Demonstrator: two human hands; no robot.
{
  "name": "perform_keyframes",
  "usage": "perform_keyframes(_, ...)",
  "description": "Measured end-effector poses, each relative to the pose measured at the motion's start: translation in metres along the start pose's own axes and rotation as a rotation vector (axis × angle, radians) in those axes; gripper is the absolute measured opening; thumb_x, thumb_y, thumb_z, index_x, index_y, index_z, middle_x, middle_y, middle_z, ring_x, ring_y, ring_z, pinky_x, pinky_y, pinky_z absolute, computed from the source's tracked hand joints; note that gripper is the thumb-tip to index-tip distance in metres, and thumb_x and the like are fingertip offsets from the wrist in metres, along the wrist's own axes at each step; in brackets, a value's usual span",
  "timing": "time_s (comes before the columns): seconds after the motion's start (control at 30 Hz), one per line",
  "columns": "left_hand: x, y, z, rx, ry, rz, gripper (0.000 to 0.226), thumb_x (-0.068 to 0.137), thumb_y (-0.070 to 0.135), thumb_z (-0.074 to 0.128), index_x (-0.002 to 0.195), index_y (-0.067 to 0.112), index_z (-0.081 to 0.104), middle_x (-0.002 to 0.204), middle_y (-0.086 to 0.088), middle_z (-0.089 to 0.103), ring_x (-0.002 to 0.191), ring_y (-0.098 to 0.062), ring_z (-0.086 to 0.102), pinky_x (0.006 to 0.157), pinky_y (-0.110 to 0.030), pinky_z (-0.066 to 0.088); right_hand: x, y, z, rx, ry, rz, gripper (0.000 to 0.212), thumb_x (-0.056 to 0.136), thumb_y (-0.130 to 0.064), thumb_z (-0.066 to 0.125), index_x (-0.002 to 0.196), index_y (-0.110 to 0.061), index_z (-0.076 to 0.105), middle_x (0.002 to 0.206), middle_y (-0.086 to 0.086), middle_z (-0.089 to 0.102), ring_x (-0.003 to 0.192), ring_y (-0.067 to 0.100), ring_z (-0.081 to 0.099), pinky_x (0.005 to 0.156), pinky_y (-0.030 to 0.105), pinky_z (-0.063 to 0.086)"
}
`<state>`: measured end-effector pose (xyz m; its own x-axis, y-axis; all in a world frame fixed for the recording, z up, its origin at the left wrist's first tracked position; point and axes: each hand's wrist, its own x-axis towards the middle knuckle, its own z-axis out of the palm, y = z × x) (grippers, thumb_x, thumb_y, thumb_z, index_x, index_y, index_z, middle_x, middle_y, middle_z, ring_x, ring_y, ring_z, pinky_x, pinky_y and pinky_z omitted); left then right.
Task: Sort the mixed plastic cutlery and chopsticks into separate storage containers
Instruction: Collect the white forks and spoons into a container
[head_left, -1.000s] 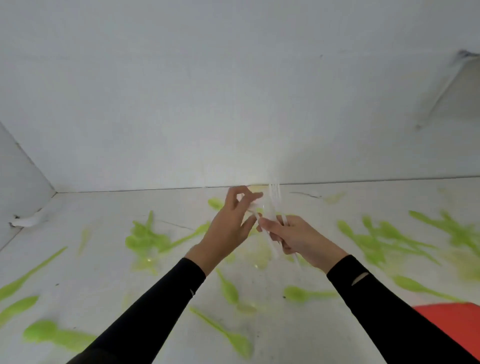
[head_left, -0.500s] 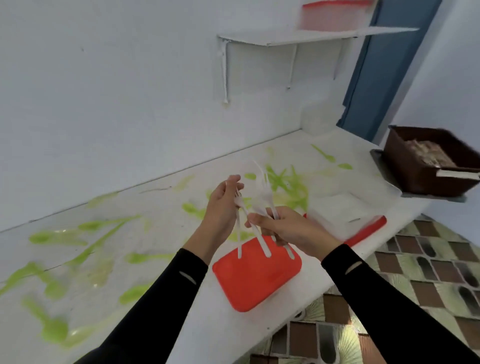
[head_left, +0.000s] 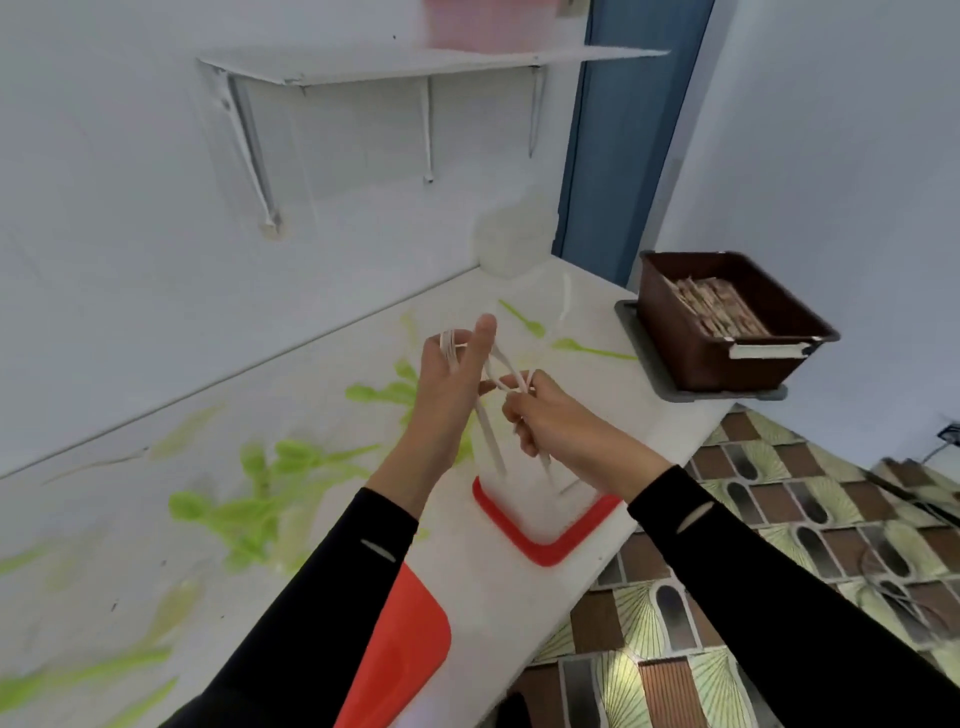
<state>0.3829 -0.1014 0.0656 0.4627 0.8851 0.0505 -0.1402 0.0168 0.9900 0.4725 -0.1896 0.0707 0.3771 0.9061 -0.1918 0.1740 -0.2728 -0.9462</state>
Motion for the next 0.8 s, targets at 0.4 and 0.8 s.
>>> perform_keyframes(0.4,0.095,-0.013,0.069,0.081,-0.015,0.022,0.045,0.101,0.052,0.033,0.117,0.012,0.046,0.084,-0.002,0.059,0.062,0.001,0.058,0.058,-0.008,0.045,0.107,-0.012,-0.091,-0.093,0.049,-0.145,0.036,0.102,-0.035,0.049,0.103,-0.002,0.063,0.08,0.002,0.068,0.058,0.012,0.059,0.069,0.036,0.055)
perform_keyframes(0.8,0.161,-0.031,0.075,-0.323,0.295,0.019,0.009,0.104,0.01,0.045,0.108,0.013,0.053,0.096,-0.004,0.059,0.079,-0.017,0.064,0.073,-0.028,0.058,0.187,0.0,-0.13,-0.231,-0.068,-0.206,0.032,0.102,-0.041,0.044,0.1,-0.024,0.07,0.101,-0.008,0.069,0.095,0.014,0.062,0.079,0.023,0.045)
